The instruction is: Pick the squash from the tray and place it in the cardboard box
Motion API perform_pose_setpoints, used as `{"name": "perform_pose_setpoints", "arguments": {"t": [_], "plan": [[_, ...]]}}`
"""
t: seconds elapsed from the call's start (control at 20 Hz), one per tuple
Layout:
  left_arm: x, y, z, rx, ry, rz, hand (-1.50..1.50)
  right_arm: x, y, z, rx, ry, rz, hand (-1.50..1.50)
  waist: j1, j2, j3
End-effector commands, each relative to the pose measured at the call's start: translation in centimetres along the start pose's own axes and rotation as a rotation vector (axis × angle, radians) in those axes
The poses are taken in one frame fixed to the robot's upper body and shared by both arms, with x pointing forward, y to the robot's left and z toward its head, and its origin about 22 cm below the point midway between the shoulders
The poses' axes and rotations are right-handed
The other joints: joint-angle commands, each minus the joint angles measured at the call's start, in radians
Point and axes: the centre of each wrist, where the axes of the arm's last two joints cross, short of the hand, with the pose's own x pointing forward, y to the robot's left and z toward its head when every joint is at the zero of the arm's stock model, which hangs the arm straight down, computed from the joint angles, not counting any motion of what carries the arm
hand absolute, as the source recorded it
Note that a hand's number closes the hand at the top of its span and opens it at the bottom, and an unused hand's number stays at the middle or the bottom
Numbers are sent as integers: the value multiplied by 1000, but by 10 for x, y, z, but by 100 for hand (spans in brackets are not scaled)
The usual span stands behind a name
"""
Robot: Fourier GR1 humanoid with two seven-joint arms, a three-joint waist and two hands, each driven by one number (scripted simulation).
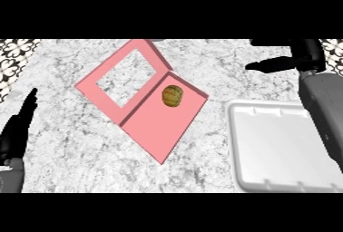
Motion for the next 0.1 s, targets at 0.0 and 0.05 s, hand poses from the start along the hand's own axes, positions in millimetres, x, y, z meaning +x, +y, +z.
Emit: {"name": "perform_pose_setpoints", "arguments": {"t": [0.0, 0.05], "plan": [[5, -1, -4, -7, 18, 3, 0, -10, -59, 19, 66, 9, 55, -150, -1, 1, 0], [-23, -6, 15, -18, 1, -4, 0, -20, -64, 26, 79, 25, 58, -150, 5, 2, 0]]}}
